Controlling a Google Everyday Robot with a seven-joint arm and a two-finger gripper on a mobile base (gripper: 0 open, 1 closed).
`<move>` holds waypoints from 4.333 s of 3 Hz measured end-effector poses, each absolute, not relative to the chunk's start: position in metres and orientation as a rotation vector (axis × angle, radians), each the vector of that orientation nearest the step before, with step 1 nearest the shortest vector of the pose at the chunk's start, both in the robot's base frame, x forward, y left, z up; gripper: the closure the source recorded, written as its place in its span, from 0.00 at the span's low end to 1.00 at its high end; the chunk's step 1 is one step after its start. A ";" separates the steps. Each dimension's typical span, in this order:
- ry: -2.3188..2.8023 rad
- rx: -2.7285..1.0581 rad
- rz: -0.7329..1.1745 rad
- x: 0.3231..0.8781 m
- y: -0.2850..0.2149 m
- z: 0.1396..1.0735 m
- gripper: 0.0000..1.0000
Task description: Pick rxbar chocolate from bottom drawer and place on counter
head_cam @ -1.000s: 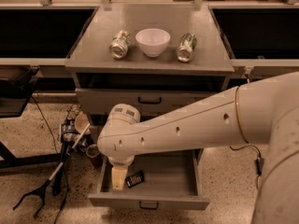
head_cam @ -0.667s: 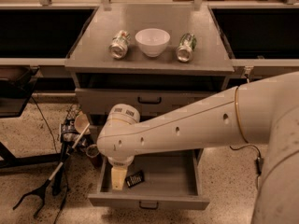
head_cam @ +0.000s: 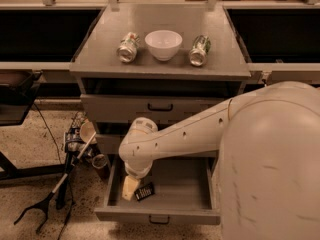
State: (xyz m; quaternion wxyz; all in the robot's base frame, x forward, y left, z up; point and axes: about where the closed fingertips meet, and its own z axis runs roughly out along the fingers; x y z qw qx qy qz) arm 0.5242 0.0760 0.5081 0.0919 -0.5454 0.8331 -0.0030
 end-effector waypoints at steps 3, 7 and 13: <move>2.875 -0.910 0.202 0.540 0.073 0.353 0.00; 2.944 -0.554 0.213 0.585 0.070 0.315 0.00; 3.130 -0.024 0.083 0.632 0.101 0.136 0.00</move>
Offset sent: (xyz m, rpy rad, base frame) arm 0.0061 0.0007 -0.1903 0.1762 0.2628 -0.8213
